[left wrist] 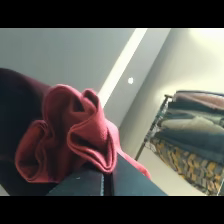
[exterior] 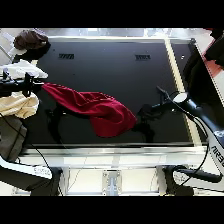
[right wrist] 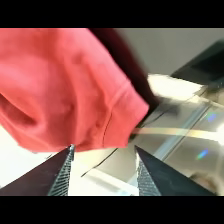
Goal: Fold the shirts.
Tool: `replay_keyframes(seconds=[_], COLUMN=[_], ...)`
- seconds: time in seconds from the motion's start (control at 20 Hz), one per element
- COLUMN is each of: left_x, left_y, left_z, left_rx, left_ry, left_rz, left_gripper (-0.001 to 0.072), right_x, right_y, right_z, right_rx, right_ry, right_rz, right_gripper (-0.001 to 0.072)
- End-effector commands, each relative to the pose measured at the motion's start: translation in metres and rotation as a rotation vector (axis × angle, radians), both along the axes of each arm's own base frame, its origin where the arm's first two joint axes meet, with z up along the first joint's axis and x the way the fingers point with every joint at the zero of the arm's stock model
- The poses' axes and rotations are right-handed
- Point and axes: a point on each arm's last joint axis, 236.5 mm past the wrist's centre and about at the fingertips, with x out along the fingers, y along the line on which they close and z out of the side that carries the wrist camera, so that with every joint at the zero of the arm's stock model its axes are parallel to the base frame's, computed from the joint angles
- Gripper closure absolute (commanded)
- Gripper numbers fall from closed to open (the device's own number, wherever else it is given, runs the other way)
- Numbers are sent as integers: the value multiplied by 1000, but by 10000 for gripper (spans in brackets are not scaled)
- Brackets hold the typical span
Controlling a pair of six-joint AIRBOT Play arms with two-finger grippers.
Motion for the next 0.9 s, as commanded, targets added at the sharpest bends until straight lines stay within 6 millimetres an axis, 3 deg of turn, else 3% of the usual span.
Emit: replay_keyframes(seconds=[0.0,0.3,0.4,0.45,0.5,0.55,0.65,0.75,0.85], left_x=[-5,-5,-5,-5,-5,-5,-4,-7,-23], left_y=[-7,-7,-7,-7,-7,-7,-11,-14,-12], left_z=[4,4,4,4,6,10,41,98,168], left_rx=[-9,-9,-1,11,30,58,116,176,233], left_ry=[4,3,-3,-13,-29,-56,-166,-326,-477], left_rz=[-32,-33,-41,-54,-73,-99,-150,-172,-142], left_gripper=[692,692,692,692,692,693,693,693,693], right_x=[-22,-35,-28,-20,-11,-3,10,20,21], right_y=[21,53,66,71,78,84,96,103,95], right_z=[-25,-49,-50,-47,-41,-30,8,73,145], right_rx=[61,25,34,50,80,115,172,201,140], right_ry=[94,103,77,53,21,-14,-126,-280,-478], right_rz=[23,95,71,41,22,26,108,200,309], right_gripper=[257,260,277,408,628,691,691,692,691])
